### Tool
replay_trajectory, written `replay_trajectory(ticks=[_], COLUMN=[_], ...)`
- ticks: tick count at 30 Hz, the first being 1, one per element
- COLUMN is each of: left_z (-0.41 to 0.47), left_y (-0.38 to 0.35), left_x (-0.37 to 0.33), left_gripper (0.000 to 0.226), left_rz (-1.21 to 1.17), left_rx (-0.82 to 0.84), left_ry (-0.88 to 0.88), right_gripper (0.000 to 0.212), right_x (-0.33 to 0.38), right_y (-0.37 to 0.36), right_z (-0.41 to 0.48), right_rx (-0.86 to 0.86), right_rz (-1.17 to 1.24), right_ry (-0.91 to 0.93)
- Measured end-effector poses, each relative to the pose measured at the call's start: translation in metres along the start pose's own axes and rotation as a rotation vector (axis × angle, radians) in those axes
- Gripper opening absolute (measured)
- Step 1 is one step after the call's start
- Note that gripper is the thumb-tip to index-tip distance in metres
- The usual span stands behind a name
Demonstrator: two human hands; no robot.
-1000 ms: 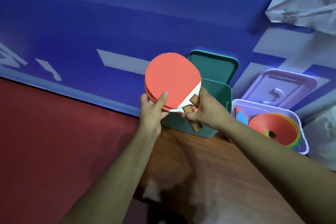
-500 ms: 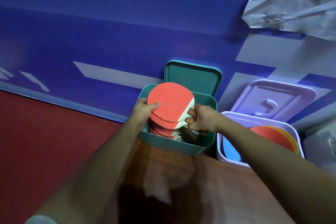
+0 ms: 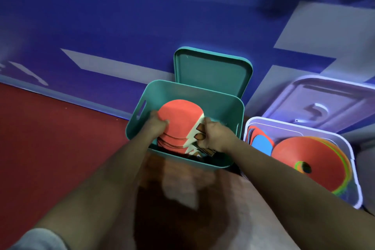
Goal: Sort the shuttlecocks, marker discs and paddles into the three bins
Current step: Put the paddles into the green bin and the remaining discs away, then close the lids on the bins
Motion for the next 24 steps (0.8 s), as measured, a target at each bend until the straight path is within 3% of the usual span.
replay_trajectory(ticks=[4, 6, 13, 16, 20, 24], left_z=[-0.003, -0.014, -0.099, -0.146, -0.210, -0.264], left_y=[0.009, 0.015, 0.033, 0.023, -0.010, -0.063], left_x=[0.000, -0.004, -0.040, -0.051, -0.062, -0.064], left_gripper=[0.046, 0.045, 0.022, 0.019, 0.012, 0.009], left_rz=[0.239, 0.207, 0.001, -0.061, -0.080, -0.061], left_rx=[-0.029, -0.025, -0.167, -0.122, 0.008, 0.133], left_ry=[-0.047, -0.073, -0.413, -0.536, -0.685, -0.695], right_gripper=[0.063, 0.062, 0.057, 0.048, 0.052, 0.044], right_x=[0.001, 0.004, 0.008, 0.000, -0.031, -0.078], right_y=[0.005, 0.017, 0.052, 0.054, 0.046, 0.028], right_z=[-0.006, -0.023, -0.133, -0.192, -0.274, -0.356], right_rx=[-0.068, -0.145, -0.457, -0.549, -0.645, -0.717], right_rz=[-0.029, -0.014, 0.152, 0.183, 0.206, 0.237], right_ry=[0.009, 0.021, -0.059, -0.121, -0.271, -0.390])
Point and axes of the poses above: each hand's wrist, its own z-axis towards the middle knuckle, its own y-axis out of the back of the hand, x = y × z, the point moved 3 cm from there along z, towards the middle knuckle
